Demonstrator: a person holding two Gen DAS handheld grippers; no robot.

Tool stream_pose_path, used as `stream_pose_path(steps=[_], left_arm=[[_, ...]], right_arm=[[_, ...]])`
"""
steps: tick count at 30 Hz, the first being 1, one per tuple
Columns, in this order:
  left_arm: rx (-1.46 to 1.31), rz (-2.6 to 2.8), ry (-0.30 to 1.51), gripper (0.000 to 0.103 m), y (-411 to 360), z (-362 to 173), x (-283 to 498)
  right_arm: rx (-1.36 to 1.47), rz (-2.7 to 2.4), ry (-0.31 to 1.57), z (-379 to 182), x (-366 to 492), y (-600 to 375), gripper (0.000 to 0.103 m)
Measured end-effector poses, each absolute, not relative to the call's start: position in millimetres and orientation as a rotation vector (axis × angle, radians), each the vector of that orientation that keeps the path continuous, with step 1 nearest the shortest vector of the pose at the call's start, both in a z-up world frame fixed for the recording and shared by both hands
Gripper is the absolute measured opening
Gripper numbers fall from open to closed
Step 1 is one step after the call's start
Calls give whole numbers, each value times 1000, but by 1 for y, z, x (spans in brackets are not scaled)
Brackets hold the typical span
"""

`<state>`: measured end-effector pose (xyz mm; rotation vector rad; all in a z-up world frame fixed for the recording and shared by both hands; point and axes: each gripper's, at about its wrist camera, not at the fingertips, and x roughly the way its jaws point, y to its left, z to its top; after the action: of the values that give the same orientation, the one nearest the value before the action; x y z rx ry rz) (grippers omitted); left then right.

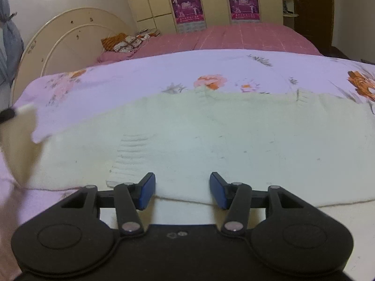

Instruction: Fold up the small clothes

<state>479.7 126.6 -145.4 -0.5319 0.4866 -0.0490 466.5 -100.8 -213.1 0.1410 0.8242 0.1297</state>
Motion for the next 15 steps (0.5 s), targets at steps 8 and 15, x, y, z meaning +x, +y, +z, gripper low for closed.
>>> stream_pose_path(steps=[8, 15], left_arm=[[-478, -325, 675, 3, -22, -173, 508], [-402, -351, 836, 9, -71, -182, 512]], right_arm=[[189, 69, 738, -187, 432, -162, 52], [229, -1, 752, -196, 413, -209, 53]])
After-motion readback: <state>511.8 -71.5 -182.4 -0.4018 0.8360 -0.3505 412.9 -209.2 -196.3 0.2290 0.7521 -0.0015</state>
